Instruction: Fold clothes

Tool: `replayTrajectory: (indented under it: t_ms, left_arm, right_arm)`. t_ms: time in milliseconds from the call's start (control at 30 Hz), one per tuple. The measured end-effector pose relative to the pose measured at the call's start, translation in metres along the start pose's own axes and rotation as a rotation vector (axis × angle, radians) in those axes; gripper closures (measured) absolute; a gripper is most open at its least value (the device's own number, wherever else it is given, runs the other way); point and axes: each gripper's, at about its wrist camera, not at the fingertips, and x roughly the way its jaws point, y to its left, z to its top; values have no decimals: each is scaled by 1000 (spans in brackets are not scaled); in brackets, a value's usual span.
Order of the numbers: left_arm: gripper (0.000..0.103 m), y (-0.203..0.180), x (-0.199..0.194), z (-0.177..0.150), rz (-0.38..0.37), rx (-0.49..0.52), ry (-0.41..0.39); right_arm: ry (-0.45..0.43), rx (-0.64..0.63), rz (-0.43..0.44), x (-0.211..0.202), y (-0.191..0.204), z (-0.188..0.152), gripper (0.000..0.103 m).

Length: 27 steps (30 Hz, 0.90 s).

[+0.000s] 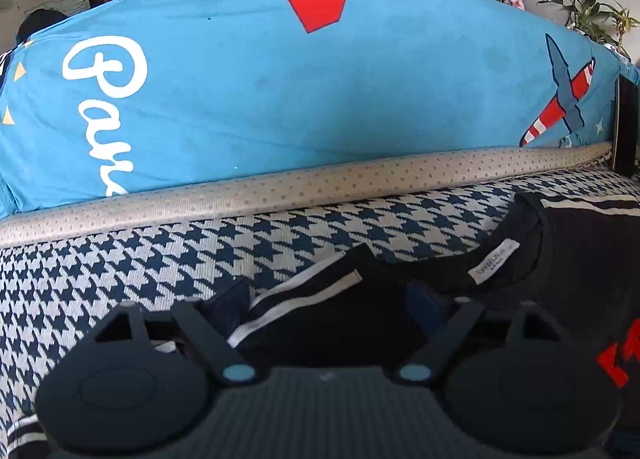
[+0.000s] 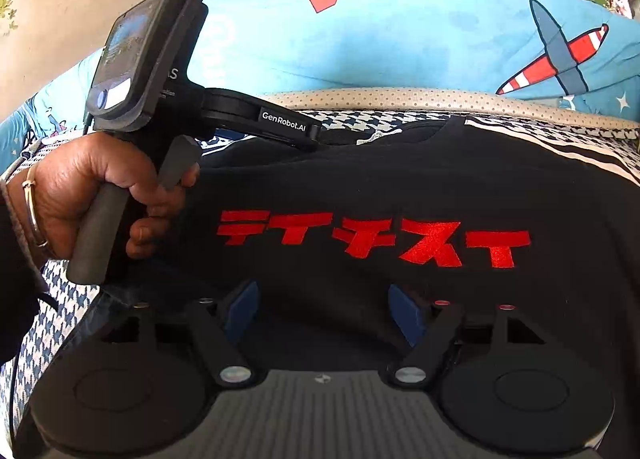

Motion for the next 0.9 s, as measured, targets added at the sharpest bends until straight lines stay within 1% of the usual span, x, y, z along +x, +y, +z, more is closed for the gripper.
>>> replayTrajectory:
  t_ms: [33,67,100,133,200,267,433,533,633,767,800,833,900]
  left_arm:
    - [32,1,0,1,-8,3,-12]
    - [36,2,0,1,-15,1,-24]
    - [50,2,0,2,-19,-3,-34]
    - [55,2,1,3,-20,-12,-42]
    - [57,2,3,4,-19,-28,-58]
    - [58,-1,8,4,7,-36,-78]
    - [57,-10,16,6,56,-9,-99]
    - [57,-1,15,13,-6,-21,-60]
    - [55,5,10,16,-53,18,-12]
    - [55,1,4,12,-62,49,2]
    - [59,-1,4,11,-62,60,-2]
    - [65,-2,3,11,-69,68,-7]
    - [72,-4,1,11,-81,78,-11]
  right_arm:
    - [0,1,-1,0,0,0,31]
    - [-1,0,-1,1,1,0,31]
    - [-2,-1,-3,1,1,0,31]
    - [-3,-3,-5,1,1,-1,31]
    - [-5,-6,-8,2,2,-1,31]
    - [-6,-7,-9,2,2,0,31]
    - [-8,-13,-10,3,1,1,31]
    - [-9,-20,-14,4,1,1,31]
    - [-10,-24,-17,4,1,1,31]
    - [-11,-28,-21,4,2,1,31]
    - [-12,-30,-23,4,2,1,31]
    - [-12,-31,-24,4,3,1,31]
    - [-13,-33,-26,4,3,0,31]
